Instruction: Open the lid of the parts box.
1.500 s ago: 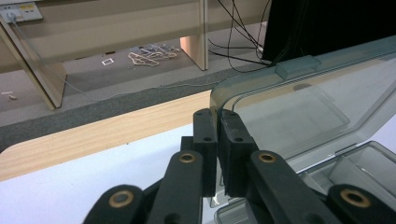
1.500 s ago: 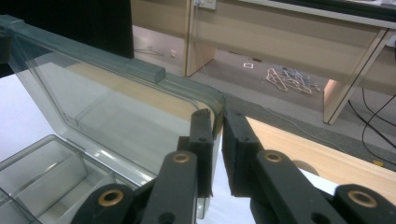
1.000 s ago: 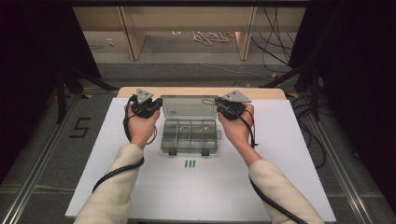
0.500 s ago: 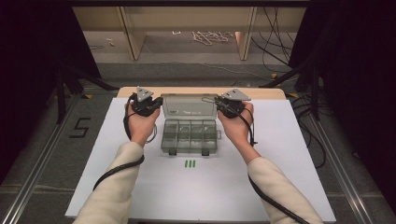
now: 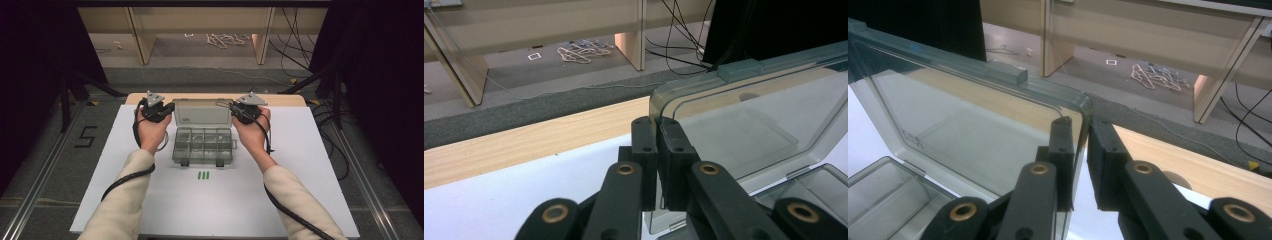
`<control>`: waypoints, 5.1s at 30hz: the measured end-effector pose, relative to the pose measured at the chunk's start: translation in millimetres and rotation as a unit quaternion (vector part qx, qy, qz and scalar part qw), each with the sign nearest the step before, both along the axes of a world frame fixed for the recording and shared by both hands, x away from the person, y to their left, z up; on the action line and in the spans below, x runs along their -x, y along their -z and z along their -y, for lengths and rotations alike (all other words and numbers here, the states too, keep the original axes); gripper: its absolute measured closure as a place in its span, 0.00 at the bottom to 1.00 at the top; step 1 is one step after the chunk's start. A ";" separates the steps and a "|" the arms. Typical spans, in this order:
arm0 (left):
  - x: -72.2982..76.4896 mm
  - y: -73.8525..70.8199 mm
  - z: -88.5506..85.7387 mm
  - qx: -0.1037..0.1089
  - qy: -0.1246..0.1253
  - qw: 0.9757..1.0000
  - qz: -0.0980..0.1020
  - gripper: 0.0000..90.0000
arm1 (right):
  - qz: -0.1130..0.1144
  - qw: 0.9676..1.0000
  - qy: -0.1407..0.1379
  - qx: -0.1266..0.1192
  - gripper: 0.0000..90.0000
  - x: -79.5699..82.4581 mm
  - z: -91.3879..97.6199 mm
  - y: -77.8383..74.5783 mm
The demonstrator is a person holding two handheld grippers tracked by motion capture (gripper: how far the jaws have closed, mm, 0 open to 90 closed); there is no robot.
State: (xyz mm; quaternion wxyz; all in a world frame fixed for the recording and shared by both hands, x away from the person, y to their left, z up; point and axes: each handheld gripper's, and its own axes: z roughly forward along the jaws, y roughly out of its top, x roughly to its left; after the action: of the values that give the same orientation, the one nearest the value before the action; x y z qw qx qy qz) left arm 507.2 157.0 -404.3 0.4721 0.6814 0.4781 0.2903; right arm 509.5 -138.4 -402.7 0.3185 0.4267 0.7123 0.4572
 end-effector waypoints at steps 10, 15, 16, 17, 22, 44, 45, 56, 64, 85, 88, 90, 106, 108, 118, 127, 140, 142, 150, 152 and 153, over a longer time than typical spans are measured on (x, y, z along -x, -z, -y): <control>-3.5 0.2 -0.6 0.004 0.000 1.000 -0.003 0.96 | 0.008 1.000 0.003 0.001 0.90 -5.6 -0.7 2.3; -4.4 1.4 -0.5 0.008 -0.001 1.000 -0.001 0.96 | 0.002 1.000 0.006 0.002 0.89 -7.1 -1.2 4.5; -4.4 1.5 -0.5 0.007 -0.001 1.000 0.000 0.96 | 0.004 1.000 0.006 -0.001 0.89 -7.4 -1.4 6.1; -4.4 1.6 -0.6 0.007 0.000 1.000 0.001 0.96 | 0.004 1.000 0.008 0.000 0.89 -7.3 -1.3 6.8; -4.6 2.9 -0.3 0.007 -0.002 1.000 0.005 0.96 | -0.001 1.000 0.009 0.003 0.89 -8.3 -2.0 11.0; -9.7 21.8 2.8 -0.013 -0.006 1.000 -0.024 0.96 | -0.015 1.000 0.013 0.001 0.90 -13.8 -2.6 17.5; -9.8 22.3 3.2 -0.013 -0.008 1.000 -0.024 0.96 | -0.012 1.000 0.016 0.002 0.90 -14.1 -3.0 18.2; -11.7 30.6 3.8 -0.016 -0.006 0.999 -0.038 0.96 | -0.029 1.000 0.012 -0.001 0.89 -17.5 -3.1 24.0; -12.4 35.5 3.8 -0.020 -0.006 0.998 -0.051 0.96 | -0.044 0.999 0.008 0.004 0.89 -20.3 -1.8 30.6; -14.7 43.3 6.3 -0.033 0.006 0.996 -0.077 0.95 | -0.062 0.998 0.006 0.020 0.86 -23.8 1.2 40.9; -12.0 42.1 5.4 -0.039 0.014 0.996 -0.081 0.95 | -0.072 0.997 0.008 0.016 0.84 -21.4 2.1 40.1; -9.7 41.3 5.5 -0.034 0.017 0.996 -0.079 0.92 | -0.065 0.998 0.002 0.019 0.79 -20.9 5.0 39.4; 38.0 25.0 10.3 -0.015 0.086 0.995 -0.057 0.26 | -0.049 0.994 -0.101 -0.012 0.35 16.4 25.3 25.4; 44.5 25.9 11.5 -0.012 0.093 0.994 -0.059 0.26 | -0.045 0.993 -0.108 -0.008 0.35 22.8 28.5 24.3; 80.8 25.0 8.5 -0.024 0.106 0.993 -0.051 0.27 | -0.037 0.990 -0.131 -0.024 0.33 51.8 52.8 20.7; 109.6 32.0 7.1 -0.042 0.130 0.989 -0.055 0.28 | -0.025 0.988 -0.144 -0.043 0.34 85.0 71.6 24.5; 148.8 37.3 3.4 -0.042 0.141 0.988 -0.043 0.31 | -0.018 0.985 -0.164 -0.043 0.33 126.8 89.9 29.0; 152.2 37.4 1.6 -0.043 0.144 0.988 -0.043 0.31 | -0.019 0.985 -0.165 -0.040 0.33 133.4 95.0 29.0; 151.1 34.6 -6.4 -0.043 0.126 0.991 -0.034 0.31 | -0.018 0.987 -0.155 -0.047 0.33 141.7 108.9 27.7; 150.8 34.4 -7.6 -0.042 0.123 0.991 -0.035 0.31 | -0.014 0.987 -0.153 -0.043 0.33 141.5 110.7 27.6; 150.7 34.2 -8.2 -0.043 0.123 0.991 -0.034 0.31 | -0.014 0.987 -0.154 -0.049 0.33 141.8 110.4 27.7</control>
State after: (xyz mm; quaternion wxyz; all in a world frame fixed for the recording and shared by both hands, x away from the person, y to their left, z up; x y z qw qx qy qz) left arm 356.5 165.2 -438.4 0.4582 0.7642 0.3932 0.2269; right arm 367.7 -248.9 -430.3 0.2131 0.3335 0.7507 0.5290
